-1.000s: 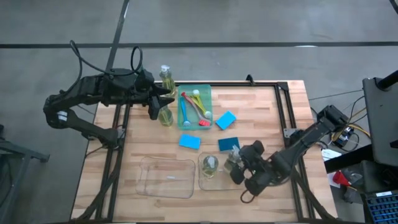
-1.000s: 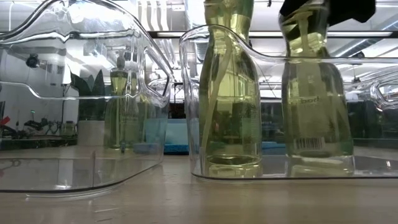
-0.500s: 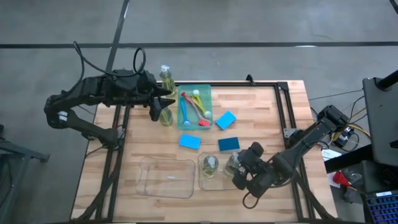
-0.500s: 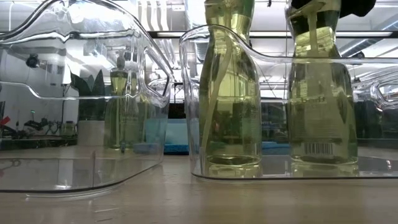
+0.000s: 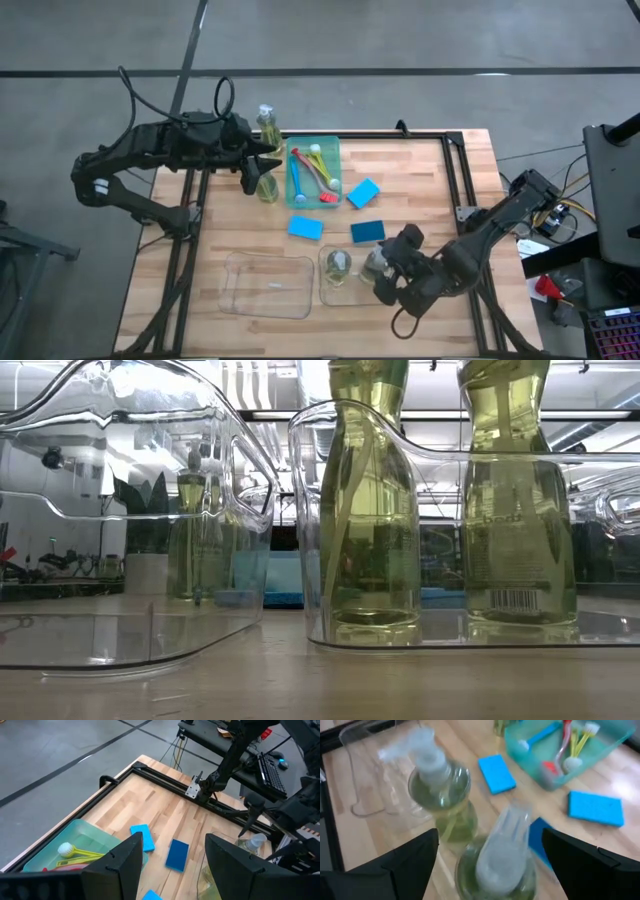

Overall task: Pick & Place Kitchen Sink Supplies
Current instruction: Put the soap dispenser into the right transparent bin

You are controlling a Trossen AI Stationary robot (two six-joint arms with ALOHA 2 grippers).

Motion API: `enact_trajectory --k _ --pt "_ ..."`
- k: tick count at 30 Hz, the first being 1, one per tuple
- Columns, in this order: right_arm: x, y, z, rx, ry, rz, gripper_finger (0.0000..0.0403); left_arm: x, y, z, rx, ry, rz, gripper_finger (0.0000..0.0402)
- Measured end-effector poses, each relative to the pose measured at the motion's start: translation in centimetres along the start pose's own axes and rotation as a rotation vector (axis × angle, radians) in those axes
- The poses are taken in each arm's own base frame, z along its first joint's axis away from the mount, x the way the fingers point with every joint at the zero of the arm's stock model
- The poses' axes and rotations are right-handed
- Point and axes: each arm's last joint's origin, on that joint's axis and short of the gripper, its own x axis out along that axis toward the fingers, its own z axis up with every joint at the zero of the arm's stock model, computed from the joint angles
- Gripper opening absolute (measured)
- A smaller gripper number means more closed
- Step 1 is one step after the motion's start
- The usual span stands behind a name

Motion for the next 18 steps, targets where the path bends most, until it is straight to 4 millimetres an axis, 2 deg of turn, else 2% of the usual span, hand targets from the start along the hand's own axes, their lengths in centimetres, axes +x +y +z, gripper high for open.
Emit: enact_trajectory --k 5,8,18 --pt "-0.8 0.1 1.9 -0.012 -0.074 -0.010 0.0341 0.2 0.0 -0.1 0.001 0.007 0.003 0.0207" --pt "-1.6 0.0 3.5 0.002 -0.149 -0.021 0.0336 0.3 0.3 -0.9 0.018 0.076 0.032 0.0207" --pt "-4.4 -1.2 9.6 0.079 -0.379 -0.090 0.0325 0.4 1.6 -3.0 -0.012 0.254 0.274 0.0207"
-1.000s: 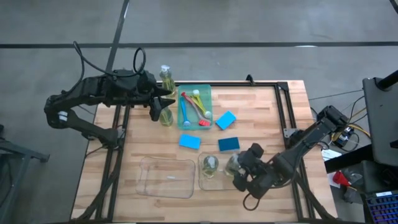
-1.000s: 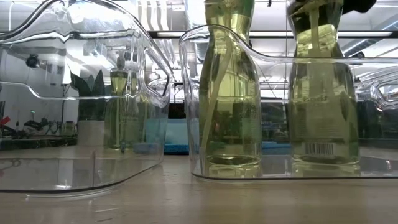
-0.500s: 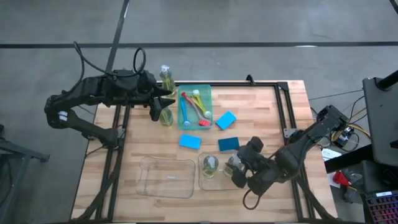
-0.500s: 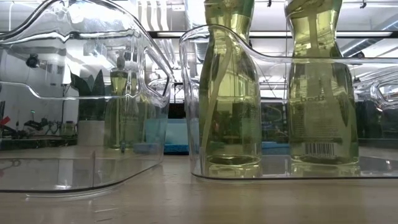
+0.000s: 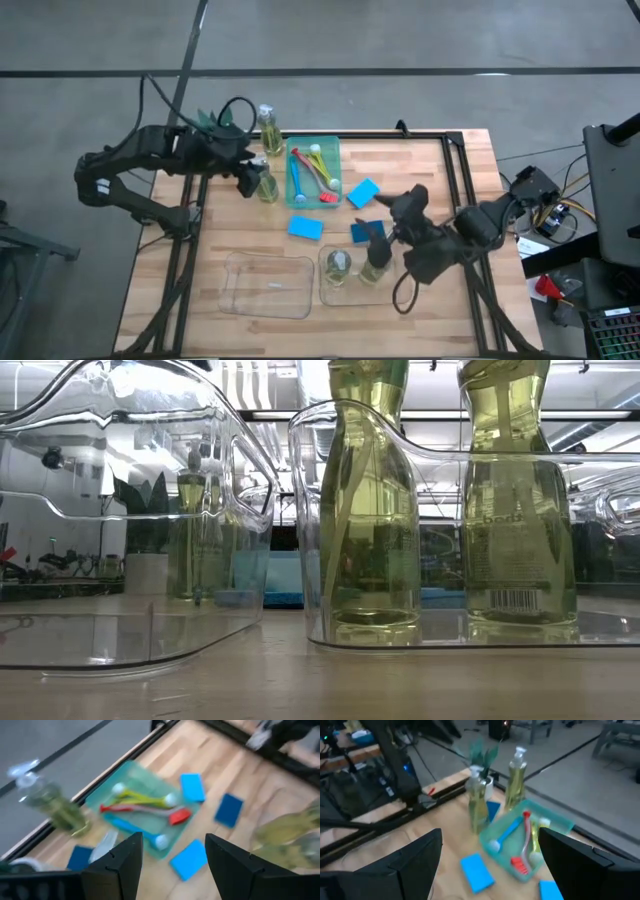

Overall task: Pick & Place Kitchen Sink Supplies
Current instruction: Put the soap dispenser into the right transparent bin

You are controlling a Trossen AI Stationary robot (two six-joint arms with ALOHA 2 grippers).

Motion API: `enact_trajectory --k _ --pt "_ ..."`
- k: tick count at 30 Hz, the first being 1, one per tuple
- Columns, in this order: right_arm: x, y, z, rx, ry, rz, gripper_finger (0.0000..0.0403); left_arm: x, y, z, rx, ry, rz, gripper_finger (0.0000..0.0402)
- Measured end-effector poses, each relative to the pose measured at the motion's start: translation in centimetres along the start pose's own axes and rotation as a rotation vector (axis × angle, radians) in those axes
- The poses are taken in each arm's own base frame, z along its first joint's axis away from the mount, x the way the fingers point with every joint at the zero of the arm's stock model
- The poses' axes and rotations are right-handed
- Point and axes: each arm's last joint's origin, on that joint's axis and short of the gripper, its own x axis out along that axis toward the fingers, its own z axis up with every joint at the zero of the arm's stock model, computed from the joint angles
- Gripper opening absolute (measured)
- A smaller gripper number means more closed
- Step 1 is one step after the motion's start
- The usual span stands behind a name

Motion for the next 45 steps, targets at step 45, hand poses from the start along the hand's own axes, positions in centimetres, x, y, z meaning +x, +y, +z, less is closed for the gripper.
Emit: enact_trajectory --k 45 --pt "0.7 -4.1 6.9 -0.096 -0.109 -0.106 0.0325 11.2 5.0 -18.7 -0.068 -0.139 0.071 0.0328"
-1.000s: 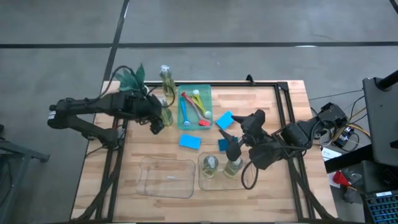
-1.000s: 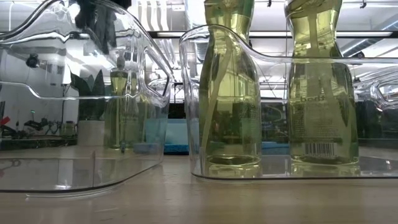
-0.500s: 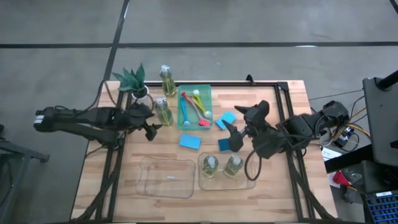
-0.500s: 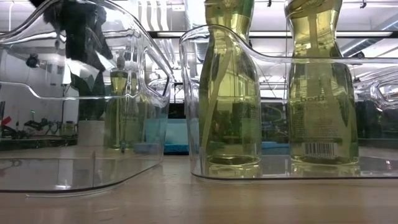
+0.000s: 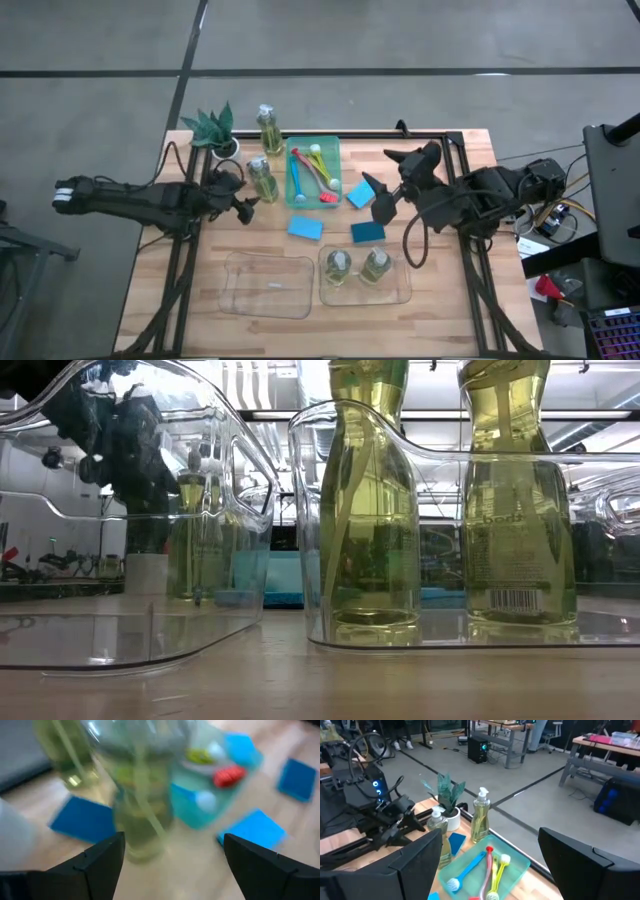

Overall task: Pick & Place Kitchen Sink Supplies
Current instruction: Put the soap dispenser into the right transparent bin

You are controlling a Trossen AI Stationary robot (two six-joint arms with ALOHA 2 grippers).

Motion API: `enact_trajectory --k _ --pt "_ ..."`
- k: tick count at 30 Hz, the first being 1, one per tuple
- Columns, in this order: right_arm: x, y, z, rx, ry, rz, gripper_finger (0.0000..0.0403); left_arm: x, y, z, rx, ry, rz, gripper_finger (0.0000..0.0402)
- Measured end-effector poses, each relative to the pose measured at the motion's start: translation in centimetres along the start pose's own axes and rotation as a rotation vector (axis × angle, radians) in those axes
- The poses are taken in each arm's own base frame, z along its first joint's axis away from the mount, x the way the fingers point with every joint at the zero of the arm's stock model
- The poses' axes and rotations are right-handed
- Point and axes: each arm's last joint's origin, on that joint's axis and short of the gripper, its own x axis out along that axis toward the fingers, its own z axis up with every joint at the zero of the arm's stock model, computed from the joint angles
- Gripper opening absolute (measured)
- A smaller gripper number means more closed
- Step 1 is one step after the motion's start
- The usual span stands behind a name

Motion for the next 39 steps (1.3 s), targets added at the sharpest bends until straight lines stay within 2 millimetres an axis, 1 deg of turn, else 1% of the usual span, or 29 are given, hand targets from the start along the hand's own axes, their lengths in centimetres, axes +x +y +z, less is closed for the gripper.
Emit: enact_trajectory --k 5,10,16,22,27,31,36,39 --pt "-0.1 -0.5 1.0 -0.017 -0.014 -0.003 0.0325 0.1 0.1 0.6 -0.014 -0.135 0.112 0.0328" --pt "0.0 -0.9 1.6 -0.048 -0.022 -0.014 0.0325 0.4 -0.3 1.1 0.027 -0.196 0.125 0.0328" --pt "0.4 -1.2 1.7 -0.070 -0.021 -0.031 0.0325 1.5 -0.4 0.7 0.023 -0.189 0.149 0.0328" --pt "0.4 -1.2 1.7 -0.079 -0.021 -0.031 0.0325 2.3 -0.8 1.3 0.028 -0.223 0.159 0.0328" --pt "0.5 -1.3 1.7 -0.084 -0.021 -0.038 0.0325 3.4 -0.8 1.2 0.042 -0.194 0.207 0.0328" --pt "0.6 -1.3 1.8 -0.085 -0.020 -0.041 0.0325 4.3 -0.9 1.4 0.023 -0.203 0.223 0.0328" --pt "0.6 -1.3 1.8 -0.085 -0.019 -0.039 0.0325 5.1 -1.2 1.7 -0.004 -0.208 0.183 0.0327" --pt "0.6 -1.3 1.8 -0.085 -0.019 -0.039 0.0325 5.3 -1.2 1.6 -0.019 -0.199 0.180 0.0314"
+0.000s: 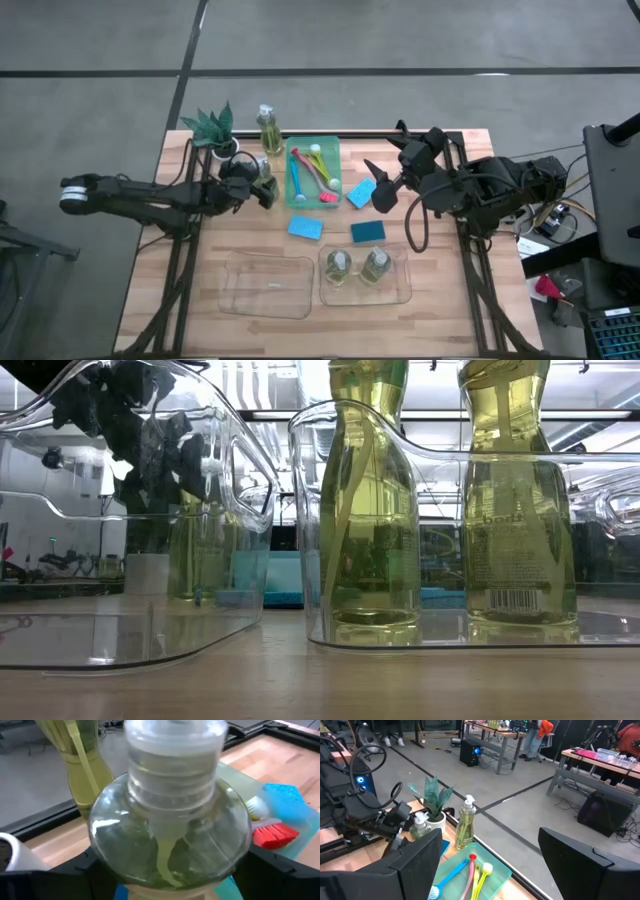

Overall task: Pick & Place Kitchen Sink Supplies
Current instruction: Put the soap dispenser into the right transparent bin

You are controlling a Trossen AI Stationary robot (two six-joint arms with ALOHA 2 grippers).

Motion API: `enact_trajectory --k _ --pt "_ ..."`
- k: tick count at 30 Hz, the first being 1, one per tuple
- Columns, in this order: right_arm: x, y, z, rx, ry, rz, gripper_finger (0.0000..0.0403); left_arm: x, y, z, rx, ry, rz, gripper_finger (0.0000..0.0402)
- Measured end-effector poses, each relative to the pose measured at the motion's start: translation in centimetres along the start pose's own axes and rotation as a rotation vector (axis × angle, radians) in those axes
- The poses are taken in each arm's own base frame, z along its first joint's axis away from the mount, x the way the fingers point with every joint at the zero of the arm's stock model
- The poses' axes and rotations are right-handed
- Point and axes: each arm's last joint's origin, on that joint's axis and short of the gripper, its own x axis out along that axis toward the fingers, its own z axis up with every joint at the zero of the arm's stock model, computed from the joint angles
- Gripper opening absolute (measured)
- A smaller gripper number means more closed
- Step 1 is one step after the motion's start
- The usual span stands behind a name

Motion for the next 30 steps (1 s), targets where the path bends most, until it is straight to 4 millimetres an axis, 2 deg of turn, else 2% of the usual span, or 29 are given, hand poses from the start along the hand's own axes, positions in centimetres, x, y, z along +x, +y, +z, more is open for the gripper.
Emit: enact_trajectory --k 8,11,17,25,30 --pt "0.1 0.0 0.0 0.000 0.001 -0.002 0.0325 -0.5 -0.2 1.0 -0.025 -0.005 -0.073 0.0226" --pt "0.1 0.0 0.0 0.002 0.001 -0.002 0.0325 -0.7 -0.3 1.7 -0.028 -0.027 -0.084 0.0206" --pt "0.2 0.0 0.0 0.007 0.000 -0.005 0.0325 -1.0 -0.6 2.6 -0.037 -0.025 -0.125 0.0218" --pt "-0.1 -0.4 0.4 0.034 -0.014 0.002 0.0325 -3.0 -1.7 7.3 -0.099 -0.074 -0.330 0.0221" --pt "-0.1 -0.4 0.4 0.032 -0.016 -0.007 0.0325 -4.5 -1.9 10.2 -0.110 -0.114 -0.366 0.0221"
